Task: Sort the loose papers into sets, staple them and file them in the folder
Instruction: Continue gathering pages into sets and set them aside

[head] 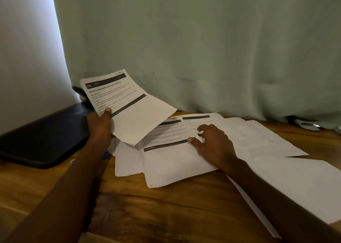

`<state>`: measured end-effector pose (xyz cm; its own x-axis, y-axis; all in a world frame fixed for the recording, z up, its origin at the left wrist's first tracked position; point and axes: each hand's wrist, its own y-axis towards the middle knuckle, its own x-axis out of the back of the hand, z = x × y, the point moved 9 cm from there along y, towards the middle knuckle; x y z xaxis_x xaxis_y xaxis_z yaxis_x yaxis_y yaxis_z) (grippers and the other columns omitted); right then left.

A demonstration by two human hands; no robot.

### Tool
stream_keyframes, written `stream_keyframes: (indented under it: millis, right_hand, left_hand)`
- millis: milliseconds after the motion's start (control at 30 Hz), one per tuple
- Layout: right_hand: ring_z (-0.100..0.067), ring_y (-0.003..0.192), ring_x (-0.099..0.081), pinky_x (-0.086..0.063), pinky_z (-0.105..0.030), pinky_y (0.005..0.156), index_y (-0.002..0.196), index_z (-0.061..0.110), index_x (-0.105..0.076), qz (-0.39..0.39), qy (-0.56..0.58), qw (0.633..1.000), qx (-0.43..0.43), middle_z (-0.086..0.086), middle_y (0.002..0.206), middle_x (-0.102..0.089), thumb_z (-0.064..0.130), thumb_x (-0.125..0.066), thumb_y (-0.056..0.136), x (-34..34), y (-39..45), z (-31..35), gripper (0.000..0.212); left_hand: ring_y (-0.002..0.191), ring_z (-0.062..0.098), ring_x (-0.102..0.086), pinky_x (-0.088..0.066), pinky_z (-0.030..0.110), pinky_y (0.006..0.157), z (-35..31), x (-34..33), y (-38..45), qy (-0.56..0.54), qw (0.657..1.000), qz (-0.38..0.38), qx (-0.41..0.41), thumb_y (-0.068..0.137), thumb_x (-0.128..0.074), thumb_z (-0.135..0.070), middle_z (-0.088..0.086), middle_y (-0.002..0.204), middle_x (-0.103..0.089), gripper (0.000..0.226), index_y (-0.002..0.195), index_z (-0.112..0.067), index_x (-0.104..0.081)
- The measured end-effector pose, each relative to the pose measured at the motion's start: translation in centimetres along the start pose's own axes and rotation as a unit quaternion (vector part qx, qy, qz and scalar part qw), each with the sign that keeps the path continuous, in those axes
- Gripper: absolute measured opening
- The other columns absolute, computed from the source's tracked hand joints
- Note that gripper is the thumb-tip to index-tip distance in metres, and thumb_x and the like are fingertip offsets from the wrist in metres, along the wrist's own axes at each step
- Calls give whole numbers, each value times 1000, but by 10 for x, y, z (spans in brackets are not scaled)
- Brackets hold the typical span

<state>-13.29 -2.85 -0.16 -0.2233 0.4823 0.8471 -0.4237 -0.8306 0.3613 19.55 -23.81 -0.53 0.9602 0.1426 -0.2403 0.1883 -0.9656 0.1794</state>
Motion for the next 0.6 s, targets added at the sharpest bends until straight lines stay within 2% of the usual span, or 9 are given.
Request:
stream_keyframes:
  millis: [67, 167, 233, 333, 433, 500, 600]
  right_hand:
    - [-18, 124, -58, -49, -39, 96, 140, 26, -52, 25, -5, 1000, -12, 3, 140, -58, 69, -62, 88, -9, 0, -3, 68]
    - [-20, 124, -59, -50, -39, 97, 142, 24, -51, 45, 13, 998, -35, 1, 140, -60, 63, -68, 88, -16, -1, -5, 69]
    - [-21, 121, -61, -50, -39, 98, 140, 23, -54, 43, 35, 997, -55, 0, 136, -63, 53, -72, 89, -15, 0, -8, 62]
    - [-21, 113, -65, -50, -35, 99, 129, 20, -66, 30, 66, 995, -72, -2, 126, -70, 35, -73, 93, -9, 3, -15, 39]
    - [-22, 112, -66, -49, -36, 101, 122, 14, -72, -10, 122, 988, -99, -4, 124, -72, 24, -70, 96, 2, 7, -22, 28]
    - [-22, 108, -65, -48, -34, 97, 119, 13, -72, -47, 184, 973, -129, -6, 120, -72, 18, -67, 98, 11, 9, -31, 22]
    - [-16, 96, -62, -45, -28, 86, 108, 17, -69, -88, 331, 927, -156, -3, 113, -70, 12, -61, 100, 21, 10, -45, 12]
  left_hand:
    - [111, 20, -63, -55, 48, 100, -1, -3, 0, 9, 1000, 8, -2, 104, -61, -20, -4, 107, -62, 15, 116, -23, -54]
    - [112, 20, -62, -54, 52, 103, 0, -2, 1, 15, 1000, 13, 0, 103, -62, -20, -4, 108, -61, 17, 117, -23, -53]
    - [112, 20, -63, -54, 51, 102, -2, -1, 0, 19, 1000, 14, -1, 103, -62, -21, -3, 109, -62, 18, 119, -23, -54]
    - [106, 18, -64, -56, 47, 99, -4, -2, -2, 18, 1000, 17, 0, 103, -62, -23, -3, 108, -63, 18, 120, -22, -56]
    - [95, 8, -64, -57, 35, 82, -9, -11, -7, 2, 999, 42, -1, 103, -63, -24, -8, 104, -64, 21, 123, -22, -58]
    - [93, 4, -63, -54, 27, 77, -16, -20, -13, 2, 997, 71, -22, 102, -63, -23, -9, 106, -66, 25, 127, -20, -59]
    - [99, 3, -69, -56, 23, 82, -25, -38, -27, -11, 989, 138, -55, 102, -63, -21, -7, 117, -69, 27, 129, -20, -61]
